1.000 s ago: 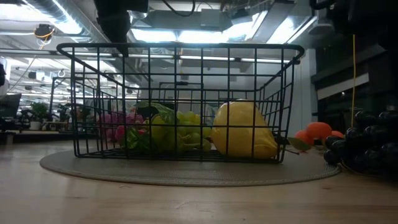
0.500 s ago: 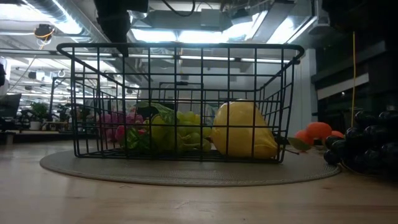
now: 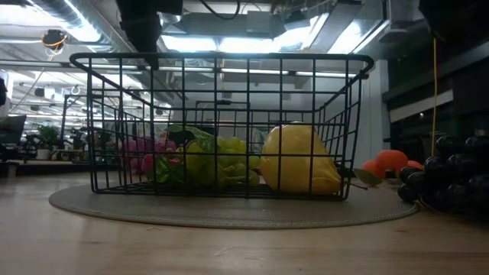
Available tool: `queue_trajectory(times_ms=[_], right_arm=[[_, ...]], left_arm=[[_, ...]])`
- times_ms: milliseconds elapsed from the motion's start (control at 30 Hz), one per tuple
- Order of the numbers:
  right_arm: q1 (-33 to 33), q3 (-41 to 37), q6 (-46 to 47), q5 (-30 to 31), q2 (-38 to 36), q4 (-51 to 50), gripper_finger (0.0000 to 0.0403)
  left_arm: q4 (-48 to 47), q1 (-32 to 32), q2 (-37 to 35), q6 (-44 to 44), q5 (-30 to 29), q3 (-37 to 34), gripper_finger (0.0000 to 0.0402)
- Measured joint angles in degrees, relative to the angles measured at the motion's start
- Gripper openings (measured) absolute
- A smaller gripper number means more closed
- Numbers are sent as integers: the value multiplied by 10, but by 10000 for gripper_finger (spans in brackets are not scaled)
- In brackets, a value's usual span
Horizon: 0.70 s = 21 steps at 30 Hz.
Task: Build produce basket
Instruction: Put the black grapes into the black wire basket
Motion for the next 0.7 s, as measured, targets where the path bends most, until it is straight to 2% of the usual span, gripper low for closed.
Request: queue_trajectory(times_ms=[133, 333, 433, 533, 700], right_arm=[[-11, 0, -6, 26, 18, 54, 227], [-34, 0, -6, 4, 53, 43, 227], [-40, 1, -7, -9, 59, 47, 214], [-40, 1, -7, -14, 60, 47, 172], [-40, 1, -11, -16, 49, 43, 67]], left_arm=[[6, 0, 0, 0, 0, 0, 86], [12, 0, 0, 0, 0, 0, 85], [13, 0, 0, 0, 6, 0, 85], [13, 0, 0, 0, 23, 0, 85], [13, 0, 0, 0, 24, 0, 85]])
